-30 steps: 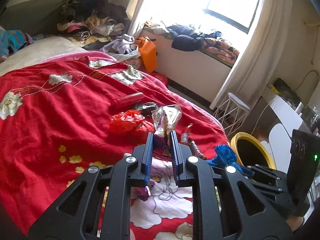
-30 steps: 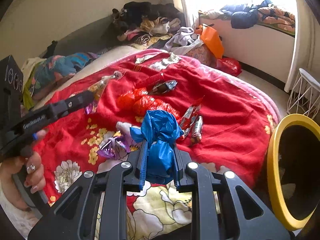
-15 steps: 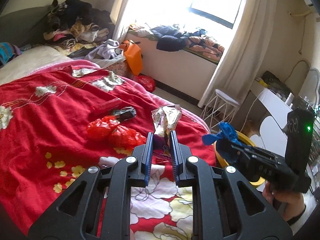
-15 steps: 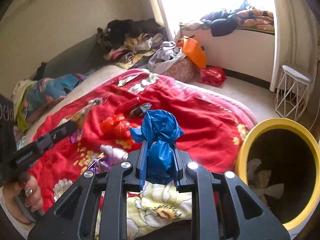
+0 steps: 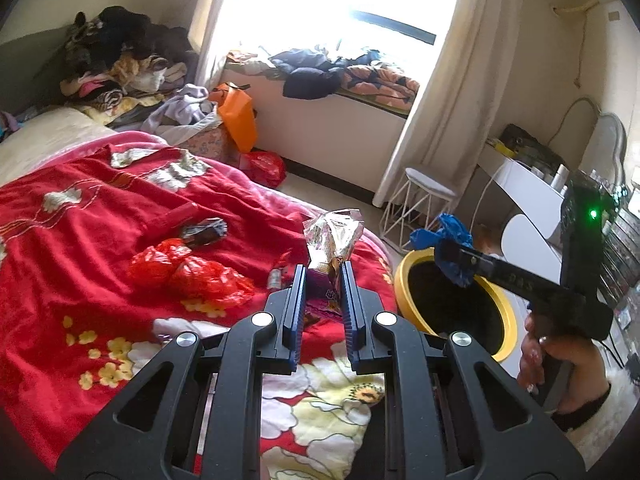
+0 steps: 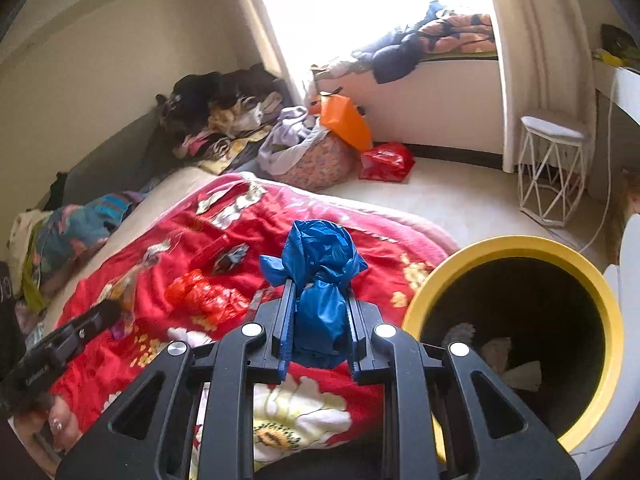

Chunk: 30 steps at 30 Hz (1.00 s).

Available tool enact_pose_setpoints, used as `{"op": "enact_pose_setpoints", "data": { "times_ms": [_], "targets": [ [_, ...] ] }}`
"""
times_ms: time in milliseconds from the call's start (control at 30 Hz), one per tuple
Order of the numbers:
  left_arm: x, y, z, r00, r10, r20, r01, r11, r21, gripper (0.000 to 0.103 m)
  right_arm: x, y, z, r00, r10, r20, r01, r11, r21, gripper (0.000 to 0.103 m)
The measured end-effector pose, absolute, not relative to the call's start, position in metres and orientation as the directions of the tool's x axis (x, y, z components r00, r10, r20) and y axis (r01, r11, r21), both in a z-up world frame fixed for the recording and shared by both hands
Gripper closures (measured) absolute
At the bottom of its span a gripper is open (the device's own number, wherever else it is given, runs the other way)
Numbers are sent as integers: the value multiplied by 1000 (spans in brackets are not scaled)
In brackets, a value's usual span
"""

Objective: Collect trash
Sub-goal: 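Carry the blue bag and silver wrapper with both tools over the yellow bin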

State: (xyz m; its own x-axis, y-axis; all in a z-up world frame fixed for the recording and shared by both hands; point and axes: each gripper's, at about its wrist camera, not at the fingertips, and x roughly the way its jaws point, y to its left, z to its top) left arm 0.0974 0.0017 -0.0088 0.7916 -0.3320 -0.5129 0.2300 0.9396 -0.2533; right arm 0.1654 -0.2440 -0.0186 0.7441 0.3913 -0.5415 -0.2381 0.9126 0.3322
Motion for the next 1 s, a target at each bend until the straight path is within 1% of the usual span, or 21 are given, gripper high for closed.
{"op": "enact_pose_setpoints", "data": {
  "times_ms": [333, 633, 1000],
  "targets": [
    [102, -37, -10, 764, -381, -520, 301, 924, -234, 91, 170, -285, -20, 779, 329, -534, -145, 923, 356, 83],
    [111, -91, -12, 725, -451, -520, 397, 891, -219, 91, 171, -328, -27, 808, 246, -536, -34, 926, 375, 83],
    [127, -140, -23, 684, -481, -549, 452, 869, -199, 91, 170, -375, -43, 818, 152, -555, 90, 919, 383, 83]
  ]
}}
